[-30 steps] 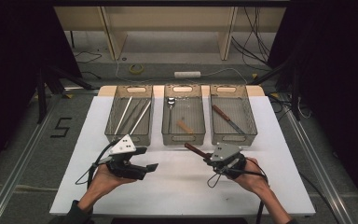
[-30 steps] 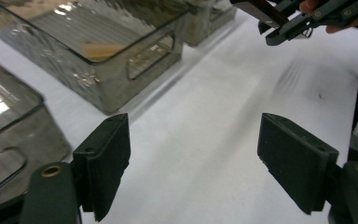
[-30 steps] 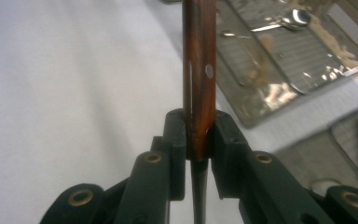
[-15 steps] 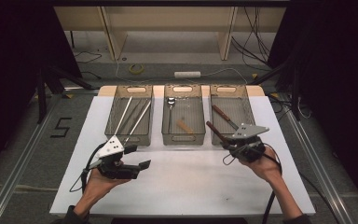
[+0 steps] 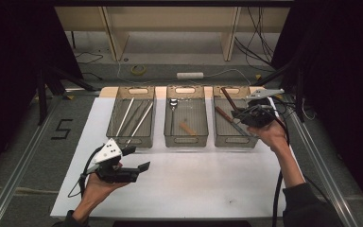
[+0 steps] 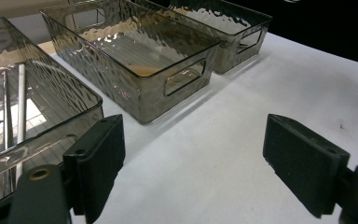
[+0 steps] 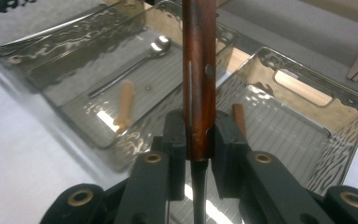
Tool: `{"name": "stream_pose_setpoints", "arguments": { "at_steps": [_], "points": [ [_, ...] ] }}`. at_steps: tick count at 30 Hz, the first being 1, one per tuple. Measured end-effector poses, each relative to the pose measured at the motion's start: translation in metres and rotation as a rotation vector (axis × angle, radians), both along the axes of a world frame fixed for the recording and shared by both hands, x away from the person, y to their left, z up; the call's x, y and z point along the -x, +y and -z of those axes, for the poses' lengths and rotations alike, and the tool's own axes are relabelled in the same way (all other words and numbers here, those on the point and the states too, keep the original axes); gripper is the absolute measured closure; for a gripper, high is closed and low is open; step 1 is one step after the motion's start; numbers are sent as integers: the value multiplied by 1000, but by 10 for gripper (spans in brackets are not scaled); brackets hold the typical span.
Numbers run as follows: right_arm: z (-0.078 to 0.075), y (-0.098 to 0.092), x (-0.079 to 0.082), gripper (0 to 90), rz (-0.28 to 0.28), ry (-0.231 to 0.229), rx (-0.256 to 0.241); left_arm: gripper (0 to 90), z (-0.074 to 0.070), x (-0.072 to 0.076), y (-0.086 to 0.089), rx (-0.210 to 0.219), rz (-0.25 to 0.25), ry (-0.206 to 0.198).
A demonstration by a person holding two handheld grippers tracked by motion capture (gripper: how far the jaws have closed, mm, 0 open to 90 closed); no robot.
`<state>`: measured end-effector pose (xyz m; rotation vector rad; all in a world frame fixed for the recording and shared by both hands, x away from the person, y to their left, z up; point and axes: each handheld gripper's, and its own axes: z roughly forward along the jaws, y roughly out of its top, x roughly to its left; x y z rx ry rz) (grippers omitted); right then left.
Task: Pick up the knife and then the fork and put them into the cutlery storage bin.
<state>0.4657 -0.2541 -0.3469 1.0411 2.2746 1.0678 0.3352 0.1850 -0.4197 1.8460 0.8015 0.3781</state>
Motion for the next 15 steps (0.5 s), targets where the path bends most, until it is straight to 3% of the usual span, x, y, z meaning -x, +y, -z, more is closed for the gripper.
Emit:
{"name": "stream_pose_setpoints", "arguments": {
  "at_steps": [8, 15],
  "points": [
    [6, -3, -25, 779, 43, 27, -8, 198, 2, 0, 2, -9, 10, 7],
    [11, -1, -44, 779, 77, 49, 0, 194, 1, 1, 5, -5, -3, -14]
  ]
}}
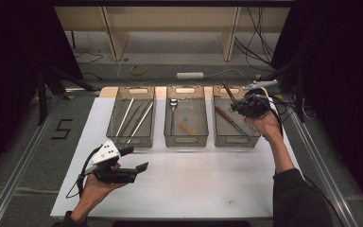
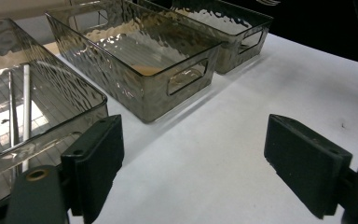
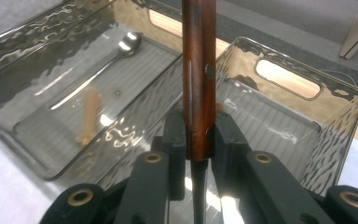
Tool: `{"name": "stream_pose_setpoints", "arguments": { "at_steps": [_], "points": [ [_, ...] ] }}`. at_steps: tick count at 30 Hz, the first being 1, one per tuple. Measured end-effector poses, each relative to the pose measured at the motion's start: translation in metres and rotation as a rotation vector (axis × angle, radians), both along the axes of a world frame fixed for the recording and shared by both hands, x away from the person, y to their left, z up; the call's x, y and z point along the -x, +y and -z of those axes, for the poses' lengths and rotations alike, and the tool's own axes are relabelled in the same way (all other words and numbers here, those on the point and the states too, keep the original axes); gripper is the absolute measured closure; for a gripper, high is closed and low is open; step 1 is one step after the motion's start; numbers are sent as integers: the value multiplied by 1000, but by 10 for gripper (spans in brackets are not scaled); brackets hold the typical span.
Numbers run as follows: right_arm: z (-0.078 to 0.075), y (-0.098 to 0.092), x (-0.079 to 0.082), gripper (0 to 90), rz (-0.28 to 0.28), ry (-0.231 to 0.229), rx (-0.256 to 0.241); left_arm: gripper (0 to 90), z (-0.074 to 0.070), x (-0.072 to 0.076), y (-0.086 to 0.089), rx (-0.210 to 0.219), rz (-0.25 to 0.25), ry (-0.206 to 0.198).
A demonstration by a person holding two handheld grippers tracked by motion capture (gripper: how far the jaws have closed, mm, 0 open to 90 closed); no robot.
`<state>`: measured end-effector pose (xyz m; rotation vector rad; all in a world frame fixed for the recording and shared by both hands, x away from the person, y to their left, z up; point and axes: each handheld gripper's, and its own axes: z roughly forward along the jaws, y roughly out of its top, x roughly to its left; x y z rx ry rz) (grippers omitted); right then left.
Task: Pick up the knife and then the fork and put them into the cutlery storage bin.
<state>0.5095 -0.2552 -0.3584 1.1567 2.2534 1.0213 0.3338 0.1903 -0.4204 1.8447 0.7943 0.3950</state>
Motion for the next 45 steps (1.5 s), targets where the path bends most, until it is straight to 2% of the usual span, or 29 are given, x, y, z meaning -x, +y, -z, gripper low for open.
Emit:
{"name": "stream_pose_setpoints", "arguments": {
  "at_steps": [7, 15, 29, 36, 39, 41, 42, 45],
  "points": [
    [10, 3, -17, 778, 37, 33, -4, 190, 1, 0, 0, 0, -1, 6],
    [25, 7, -28, 778, 65, 67, 2, 188, 2, 1, -1, -6, 3, 2],
    [45, 5, -30, 775, 99, 111, 8, 182, 1, 2, 2, 1, -19, -7],
    [58, 4, -29, 767, 118, 153, 7, 180, 1, 1, 1, 4, -21, -4],
    [61, 5, -30, 729, 130, 173, 13, 179, 1, 1, 1, 4, -27, -5],
    [59, 4, -30, 657, 135, 181, -6, 179, 1, 1, 2, 10, -30, -3],
    [57, 4, -29, 651, 139, 184, -10, 178, 1, 1, 3, 10, -32, -2],
    [50, 4, -26, 606, 133, 163, -14, 178, 1, 1, 3, 8, -34, -1]
  ]
}}
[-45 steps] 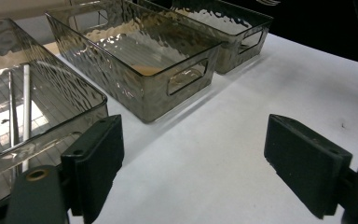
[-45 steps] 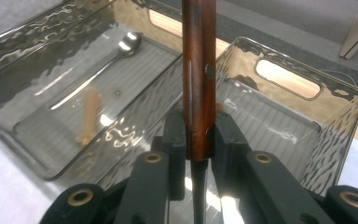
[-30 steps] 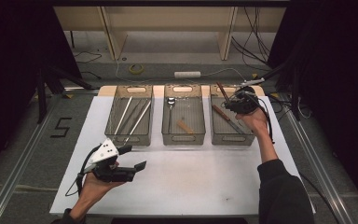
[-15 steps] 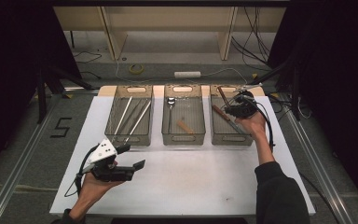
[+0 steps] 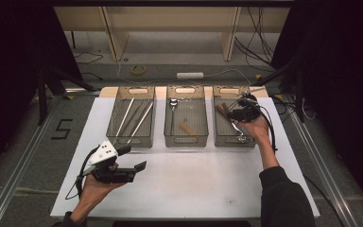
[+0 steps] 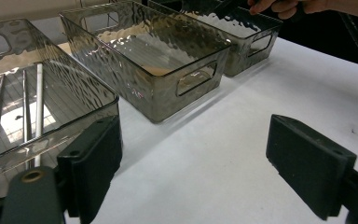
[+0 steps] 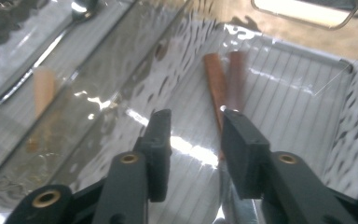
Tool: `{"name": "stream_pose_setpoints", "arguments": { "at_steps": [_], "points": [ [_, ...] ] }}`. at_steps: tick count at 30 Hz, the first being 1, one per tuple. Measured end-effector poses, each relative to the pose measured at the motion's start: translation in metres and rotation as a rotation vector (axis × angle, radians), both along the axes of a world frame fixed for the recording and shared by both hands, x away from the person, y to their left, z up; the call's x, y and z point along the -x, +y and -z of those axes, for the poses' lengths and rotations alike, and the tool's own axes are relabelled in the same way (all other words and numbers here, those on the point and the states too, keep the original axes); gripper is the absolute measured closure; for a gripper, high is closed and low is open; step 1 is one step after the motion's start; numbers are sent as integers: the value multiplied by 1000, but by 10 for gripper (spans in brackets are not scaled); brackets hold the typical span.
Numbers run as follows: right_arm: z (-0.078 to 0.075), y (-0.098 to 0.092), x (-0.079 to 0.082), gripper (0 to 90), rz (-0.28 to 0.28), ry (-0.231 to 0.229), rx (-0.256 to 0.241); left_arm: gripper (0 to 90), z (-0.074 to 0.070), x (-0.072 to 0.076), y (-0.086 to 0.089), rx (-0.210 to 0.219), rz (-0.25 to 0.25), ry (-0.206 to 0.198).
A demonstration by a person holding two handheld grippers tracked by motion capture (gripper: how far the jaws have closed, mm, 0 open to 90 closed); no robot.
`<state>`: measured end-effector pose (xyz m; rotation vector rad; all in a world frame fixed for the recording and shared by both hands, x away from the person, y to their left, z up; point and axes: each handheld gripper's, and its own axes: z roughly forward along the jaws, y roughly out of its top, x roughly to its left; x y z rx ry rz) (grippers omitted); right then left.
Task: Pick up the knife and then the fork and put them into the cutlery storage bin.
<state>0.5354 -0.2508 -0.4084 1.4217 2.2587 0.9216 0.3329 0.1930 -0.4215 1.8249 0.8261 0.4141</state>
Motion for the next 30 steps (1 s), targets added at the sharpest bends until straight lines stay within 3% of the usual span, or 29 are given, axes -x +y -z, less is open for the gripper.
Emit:
{"name": "stream_pose_setpoints", "arguments": {
  "at_steps": [6, 17, 21, 23, 30],
  "points": [
    [-9, -1, 11, 527, -22, -5, -38, 178, 0, -1, 0, 6, 7, 10],
    [-19, 2, 35, 412, -64, -65, -100, 178, 2, -1, -1, 1, 11, 23],
    [-20, 6, 49, 361, -93, -93, -125, 178, 2, -2, 0, 9, 13, 30],
    [-22, 8, 57, 337, -106, -105, -137, 177, 2, -2, 0, 35, 19, 49],
    [-26, 13, 83, 321, -161, -164, -211, 176, 1, -2, 0, 34, 20, 45]
  ]
}}
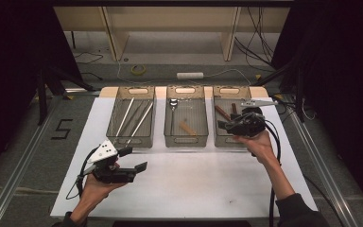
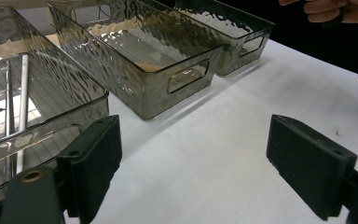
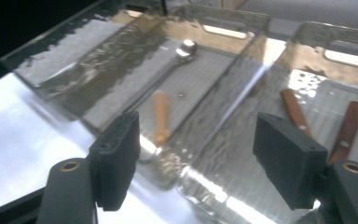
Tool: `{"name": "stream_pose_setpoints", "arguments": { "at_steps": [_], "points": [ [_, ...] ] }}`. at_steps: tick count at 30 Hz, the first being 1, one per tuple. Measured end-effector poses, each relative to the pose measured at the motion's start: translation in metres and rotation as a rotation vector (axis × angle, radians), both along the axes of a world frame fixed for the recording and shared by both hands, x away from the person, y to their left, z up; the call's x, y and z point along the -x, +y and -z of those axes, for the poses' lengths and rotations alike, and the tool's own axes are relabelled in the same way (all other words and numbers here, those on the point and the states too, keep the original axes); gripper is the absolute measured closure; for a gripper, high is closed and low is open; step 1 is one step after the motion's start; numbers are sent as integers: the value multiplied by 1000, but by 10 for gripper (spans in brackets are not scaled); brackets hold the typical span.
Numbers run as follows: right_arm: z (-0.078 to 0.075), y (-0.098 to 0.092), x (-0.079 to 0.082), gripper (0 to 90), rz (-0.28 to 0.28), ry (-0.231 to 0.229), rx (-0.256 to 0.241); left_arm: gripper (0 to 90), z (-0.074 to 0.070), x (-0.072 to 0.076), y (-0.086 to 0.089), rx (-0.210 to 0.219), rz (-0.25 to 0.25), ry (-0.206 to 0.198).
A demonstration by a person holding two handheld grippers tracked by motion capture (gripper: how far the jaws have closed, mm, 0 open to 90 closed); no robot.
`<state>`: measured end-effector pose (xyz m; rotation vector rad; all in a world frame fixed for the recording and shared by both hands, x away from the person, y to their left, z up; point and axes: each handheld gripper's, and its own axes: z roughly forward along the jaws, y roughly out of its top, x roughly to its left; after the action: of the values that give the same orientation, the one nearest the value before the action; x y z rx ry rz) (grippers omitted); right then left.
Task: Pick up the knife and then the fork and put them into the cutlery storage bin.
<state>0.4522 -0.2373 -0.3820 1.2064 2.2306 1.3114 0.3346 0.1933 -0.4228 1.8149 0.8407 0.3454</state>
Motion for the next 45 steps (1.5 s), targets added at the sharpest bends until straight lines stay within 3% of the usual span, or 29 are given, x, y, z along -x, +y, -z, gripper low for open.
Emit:
{"name": "stream_pose_setpoints", "arguments": {
  "at_steps": [10, 22, 27, 45],
  "points": [
    [-2, 3, 43, 313, -79, -73, -56, 175, 0, 1, 0, 4, -4, 2],
    [14, -1, 89, 293, -102, -112, -126, 171, 1, 1, 2, 18, 2, 11],
    [21, -1, 103, 279, -131, -118, -150, 171, 1, 2, 2, 24, 6, 13],
    [43, -11, 137, 239, -100, -130, -168, 167, 1, 3, 3, 46, 25, 21]
  ]
}}
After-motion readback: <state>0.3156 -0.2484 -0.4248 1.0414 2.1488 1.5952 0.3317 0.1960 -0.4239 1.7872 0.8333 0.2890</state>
